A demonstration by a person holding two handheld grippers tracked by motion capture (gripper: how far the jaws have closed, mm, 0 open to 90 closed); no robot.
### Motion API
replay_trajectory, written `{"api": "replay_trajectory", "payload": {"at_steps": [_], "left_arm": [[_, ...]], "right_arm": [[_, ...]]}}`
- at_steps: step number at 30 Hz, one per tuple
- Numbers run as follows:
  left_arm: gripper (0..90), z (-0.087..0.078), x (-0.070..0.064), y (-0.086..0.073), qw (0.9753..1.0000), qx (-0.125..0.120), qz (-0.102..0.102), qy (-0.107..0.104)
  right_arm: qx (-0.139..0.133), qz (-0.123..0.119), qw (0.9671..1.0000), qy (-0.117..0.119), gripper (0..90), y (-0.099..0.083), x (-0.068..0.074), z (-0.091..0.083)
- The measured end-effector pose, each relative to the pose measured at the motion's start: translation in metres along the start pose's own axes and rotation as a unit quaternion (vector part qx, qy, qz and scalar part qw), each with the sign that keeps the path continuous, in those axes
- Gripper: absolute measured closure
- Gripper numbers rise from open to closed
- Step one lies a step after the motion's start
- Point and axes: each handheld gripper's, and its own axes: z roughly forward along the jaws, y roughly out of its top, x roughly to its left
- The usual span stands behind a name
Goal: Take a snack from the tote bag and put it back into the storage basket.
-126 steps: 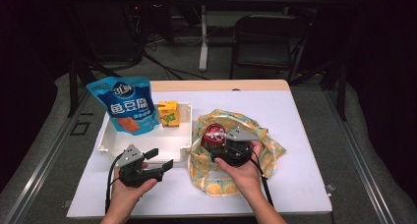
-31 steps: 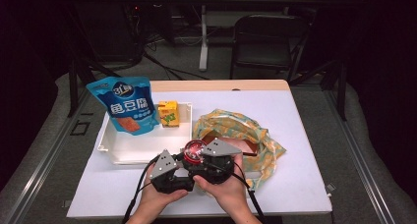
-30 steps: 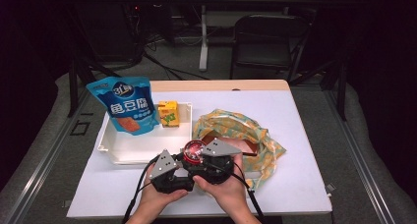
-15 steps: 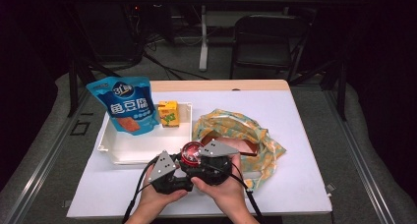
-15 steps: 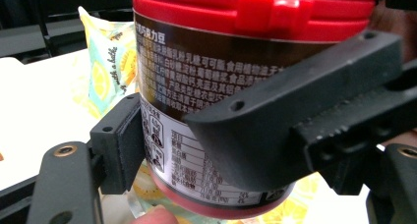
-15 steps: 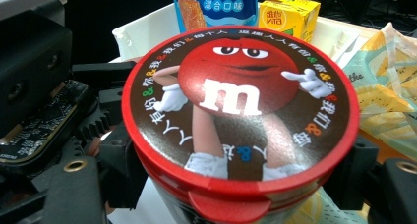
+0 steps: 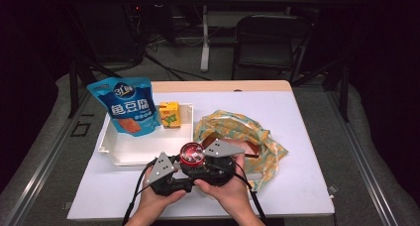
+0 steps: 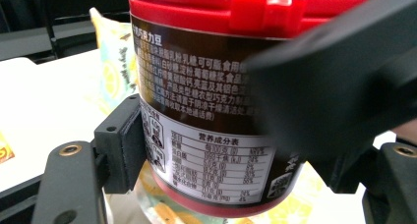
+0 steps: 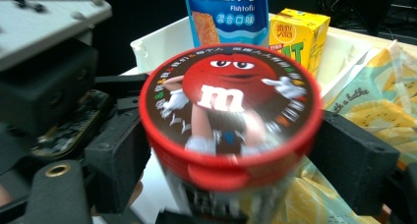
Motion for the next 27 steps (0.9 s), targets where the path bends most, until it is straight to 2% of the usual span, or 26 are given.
{"api": "replay_trajectory", "payload": {"at_steps": [2,4,7,9,11,12,13,16,17,18,20,21,23,24,25,26,27], "left_arm": [[25.8,0.0,0.002,-0.001,0.9999,0.001,-0.001,0.011],[25.8,-0.001,0.005,-0.001,1.0,0.005,-0.002,0.001],[25.8,-0.001,0.007,-0.003,0.9999,0.003,-0.008,0.015],[25.8,-0.002,0.01,-0.004,0.9999,0.005,-0.01,0.011],[25.8,-0.004,0.013,-0.005,0.9997,0.003,-0.015,0.019],[25.8,-0.005,0.016,-0.005,0.9998,0.003,-0.016,0.014],[25.8,-0.006,0.017,-0.006,0.9996,0.0,-0.018,0.021],[25.8,-0.011,0.024,-0.006,0.9995,-0.002,-0.021,0.022],[25.8,-0.013,0.026,-0.006,0.9992,-0.004,-0.025,0.031],[25.8,-0.014,0.029,-0.006,0.9993,-0.005,-0.029,0.025],[25.8,-0.018,0.034,-0.006,0.9991,-0.004,-0.028,0.033],[25.8,-0.018,0.035,-0.007,0.9986,-0.008,-0.029,0.045],[25.8,-0.021,0.041,-0.009,0.9987,-0.005,-0.031,0.041],[25.8,-0.022,0.042,-0.01,0.998,-0.008,-0.033,0.054],[25.8,-0.023,0.046,-0.011,0.9982,-0.004,-0.035,0.048],[25.8,-0.024,0.048,-0.012,0.9974,-0.007,-0.037,0.061],[25.8,-0.026,0.051,-0.012,0.9976,-0.002,-0.04,0.056]], "right_arm": [[-0.003,-0.001,1.0,0.001,16.5,0.001,-0.001,-0.003],[-0.004,0.0,1.0,0.005,16.2,0.001,-0.002,-0.006],[-0.006,0.0,1.0,0.007,16.0,0.002,-0.002,-0.009],[-0.009,-0.001,0.9999,0.006,16.0,0.002,-0.003,-0.011],[-0.012,-0.001,0.9999,0.007,16.0,0.001,-0.004,-0.013],[-0.012,0.0,0.9999,0.006,16.0,0.001,-0.005,-0.014],[-0.014,0.001,0.9999,0.005,16.1,0.0,-0.006,-0.015],[-0.018,0.006,0.9998,0.002,16.3,-0.002,-0.009,-0.019],[-0.018,0.006,0.9998,0.001,16.4,-0.002,-0.01,-0.02],[-0.017,0.005,0.9998,-0.001,16.6,-0.003,-0.012,-0.022],[-0.02,0.008,0.9998,-0.004,16.7,-0.005,-0.014,-0.024],[-0.021,0.01,0.9997,-0.006,16.9,-0.007,-0.016,-0.025],[-0.021,0.011,0.9997,-0.011,17.2,-0.009,-0.018,-0.028],[-0.022,0.012,0.9996,-0.012,17.3,-0.01,-0.019,-0.029],[-0.021,0.013,0.9996,-0.014,17.4,-0.011,-0.021,-0.03],[-0.02,0.012,0.9996,-0.017,17.5,-0.012,-0.023,-0.032],[-0.022,0.014,0.9995,-0.02,17.8,-0.014,-0.024,-0.033]]}}
